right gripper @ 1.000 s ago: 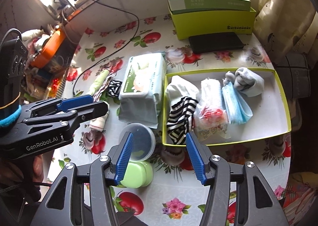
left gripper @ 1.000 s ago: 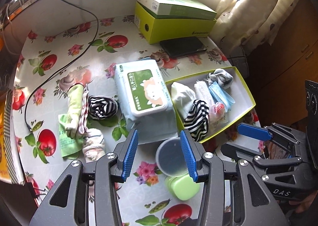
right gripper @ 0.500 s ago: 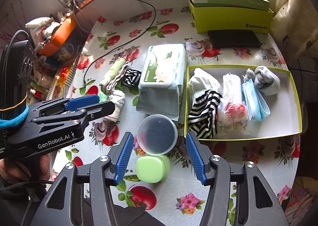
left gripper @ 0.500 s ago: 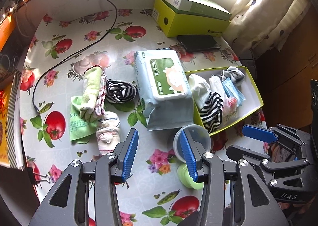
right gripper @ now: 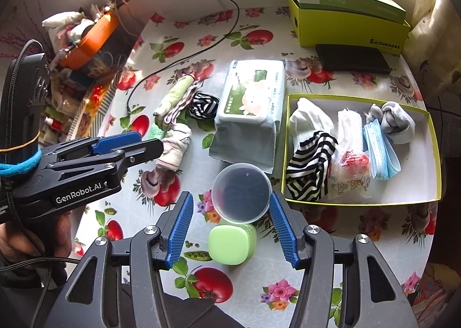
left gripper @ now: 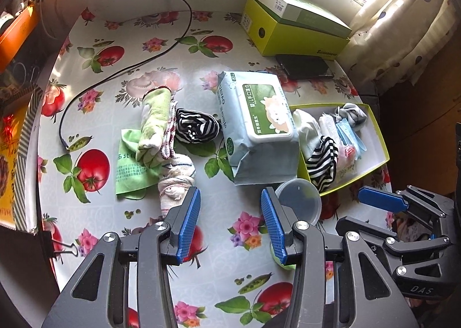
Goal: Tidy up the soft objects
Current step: 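Lower the left tool onto the rolled white gauze towel and grasp it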
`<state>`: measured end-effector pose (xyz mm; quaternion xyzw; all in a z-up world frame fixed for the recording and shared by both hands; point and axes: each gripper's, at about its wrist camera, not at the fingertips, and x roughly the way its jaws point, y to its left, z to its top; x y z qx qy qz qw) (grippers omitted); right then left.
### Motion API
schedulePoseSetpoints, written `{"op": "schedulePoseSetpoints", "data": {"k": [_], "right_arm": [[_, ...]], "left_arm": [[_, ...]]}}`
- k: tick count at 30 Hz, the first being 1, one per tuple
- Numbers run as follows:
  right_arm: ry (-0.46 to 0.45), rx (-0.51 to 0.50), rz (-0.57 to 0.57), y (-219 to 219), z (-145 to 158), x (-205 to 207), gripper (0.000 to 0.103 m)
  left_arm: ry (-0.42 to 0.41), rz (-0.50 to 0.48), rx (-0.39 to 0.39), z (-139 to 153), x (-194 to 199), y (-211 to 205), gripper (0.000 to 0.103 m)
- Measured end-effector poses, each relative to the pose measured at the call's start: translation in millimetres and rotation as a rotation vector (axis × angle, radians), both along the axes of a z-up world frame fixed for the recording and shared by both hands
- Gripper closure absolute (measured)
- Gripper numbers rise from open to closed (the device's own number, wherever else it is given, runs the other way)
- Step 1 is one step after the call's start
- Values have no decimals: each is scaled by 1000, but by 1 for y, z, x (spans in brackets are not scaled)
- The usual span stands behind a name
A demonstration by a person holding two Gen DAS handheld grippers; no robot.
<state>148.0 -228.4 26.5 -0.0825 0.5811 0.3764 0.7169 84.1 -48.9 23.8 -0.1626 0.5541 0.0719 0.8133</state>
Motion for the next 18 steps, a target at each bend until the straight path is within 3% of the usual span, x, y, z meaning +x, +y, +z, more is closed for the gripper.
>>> {"op": "schedulePoseSetpoints", "data": {"k": [18], "right_arm": [[25,-13,64,28,-7,-5,48]], "left_arm": [[45,87,-40,-25,-18,38,58]]}}
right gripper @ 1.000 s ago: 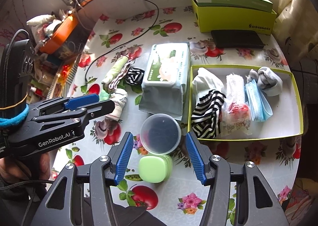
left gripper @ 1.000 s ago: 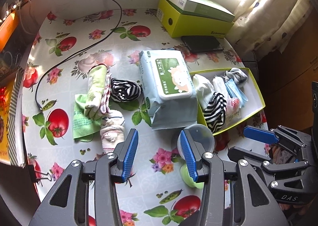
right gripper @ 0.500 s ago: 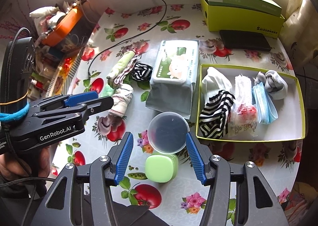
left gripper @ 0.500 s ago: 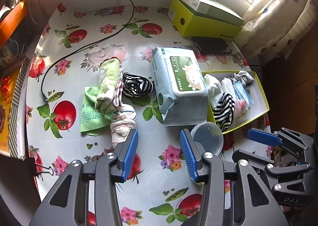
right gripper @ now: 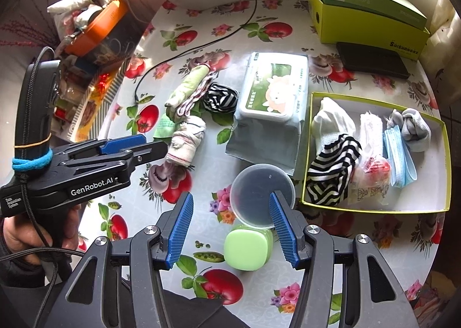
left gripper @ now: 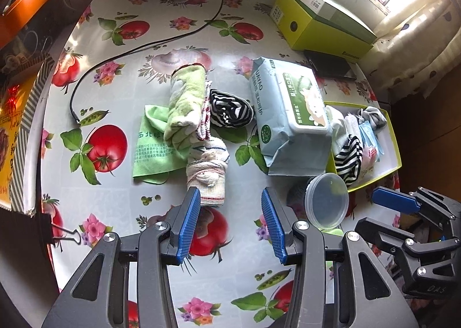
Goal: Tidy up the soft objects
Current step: 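Lower the left tool onto the rolled white gauze towel and grasp it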
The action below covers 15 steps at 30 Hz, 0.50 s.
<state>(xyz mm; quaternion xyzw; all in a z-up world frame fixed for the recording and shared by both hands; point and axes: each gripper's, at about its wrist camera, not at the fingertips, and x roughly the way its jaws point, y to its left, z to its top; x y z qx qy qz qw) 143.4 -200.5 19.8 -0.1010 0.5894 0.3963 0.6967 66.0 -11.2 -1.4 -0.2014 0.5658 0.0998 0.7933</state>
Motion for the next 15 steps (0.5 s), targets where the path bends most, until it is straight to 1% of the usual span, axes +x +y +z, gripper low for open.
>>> {"op": "schedulePoseSetpoints", "data": {"k": [8,11,15], "right_arm": [[11,-3,22,10,-4,0,48],[16,-8,21,11,-6,1,48],[15,-10,21,12,-6,3,48]], "left_arm": [[17,63,-32,-13,-7,27,58],[21,71,-53,-20,-5,32,58],[33,51,-64,-33,4,31,58]]}}
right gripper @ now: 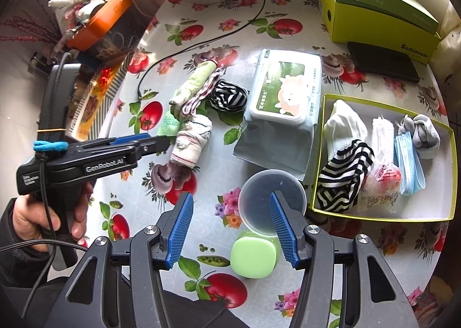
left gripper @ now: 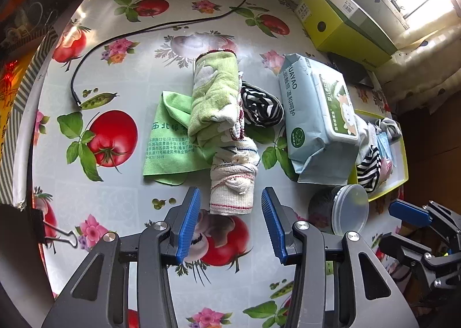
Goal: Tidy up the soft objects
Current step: 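Lower the left tool onto the rolled white gauze towel and grasp it, then grasp the black-and-white striped sock with the right tool while the left tool holds the gauze roll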
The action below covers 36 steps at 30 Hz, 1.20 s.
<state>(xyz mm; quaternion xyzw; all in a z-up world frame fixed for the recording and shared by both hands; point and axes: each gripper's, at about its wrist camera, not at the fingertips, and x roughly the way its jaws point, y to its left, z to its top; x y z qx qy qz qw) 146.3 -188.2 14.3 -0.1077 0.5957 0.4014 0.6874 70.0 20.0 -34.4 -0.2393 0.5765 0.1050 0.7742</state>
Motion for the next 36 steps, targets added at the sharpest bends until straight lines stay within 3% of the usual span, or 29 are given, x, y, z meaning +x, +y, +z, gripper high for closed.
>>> {"op": "schedulePoseSetpoints", "data": {"k": [12,23,29,36], "right_arm": [[-4,-6,-2,4,2,5,48],[-19,-19,27,17,1,7,48],[-87,-47,116,50,0,15,48],[-167,-115,320,108,-13,26,48]], "left_arm": [[81,-47,29,-42,29,-12,58],[30,-14,-16,-38,-15,-7,60],[21,36,-17,-33,-39,9,60],[8,84,-14,-24,-52,30,60]]}}
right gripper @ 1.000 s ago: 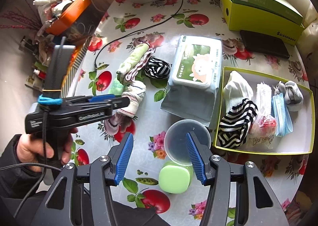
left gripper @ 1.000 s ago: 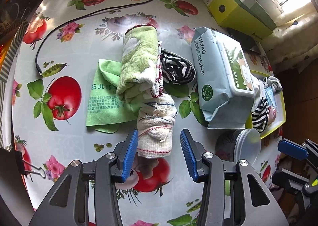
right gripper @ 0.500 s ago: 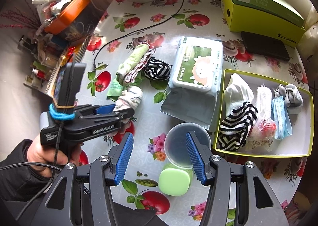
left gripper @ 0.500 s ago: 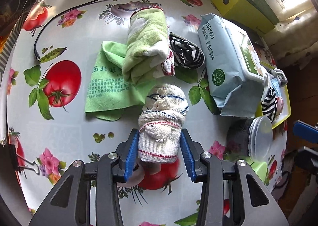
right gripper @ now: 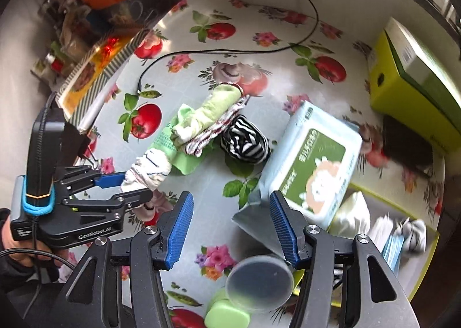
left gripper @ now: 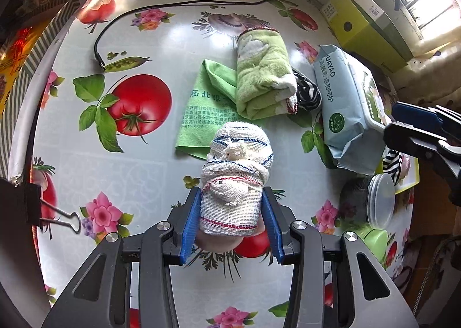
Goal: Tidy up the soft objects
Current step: 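Grasp the black-and-white striped sock with the right tool while the left tool holds the gauze roll, then carry the gauze roll with the left tool while the right tool carries the sock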
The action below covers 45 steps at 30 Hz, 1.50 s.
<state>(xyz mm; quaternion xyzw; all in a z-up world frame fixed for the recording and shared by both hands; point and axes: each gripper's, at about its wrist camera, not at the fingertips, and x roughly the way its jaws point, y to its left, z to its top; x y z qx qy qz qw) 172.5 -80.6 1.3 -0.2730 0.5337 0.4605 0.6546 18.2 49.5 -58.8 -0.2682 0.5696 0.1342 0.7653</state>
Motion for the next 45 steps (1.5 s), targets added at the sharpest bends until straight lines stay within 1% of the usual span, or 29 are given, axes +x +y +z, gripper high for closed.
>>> {"op": "schedulePoseSetpoints", "data": {"k": [6,13,18,20,22,25,26,27,28,29,30,35,45], "right_arm": [[-33,-94,103,37,-24,15,48],[-42,-206,192,70,-55,27,48],[-39,-283,228,87,-79,31,48],[-41,-307,227,91,-88,35,48],[-25,-323,222,95,-96,39,48],[-25,-324,229,100,-102,39,49],[-29,-324,240,101,-103,38,53],[-26,-325,250,102,-105,36,61],[-24,-321,252,102,-106,36,63],[-21,-311,251,102,-105,34,70],[-13,-301,250,102,-104,33,84],[-10,-246,230,87,-85,19,87],[26,-87,147,38,-36,-3,87]], "left_arm": [[-1,30,-12,-2,-1,4,60],[-4,57,-21,-3,-2,6,60],[7,65,-34,-7,-5,6,60],[9,66,-39,-8,-7,6,60],[11,67,-42,-8,-9,6,60],[16,68,-43,-9,-9,7,60],[18,68,-44,-9,-9,8,60],[20,68,-46,-10,-10,8,60],[21,69,-47,-11,-9,8,60],[22,70,-47,-11,-9,8,60],[23,70,-47,-11,-9,9,60],[22,68,-46,-11,-3,8,60],[4,53,-26,0,0,-2,60]]}}
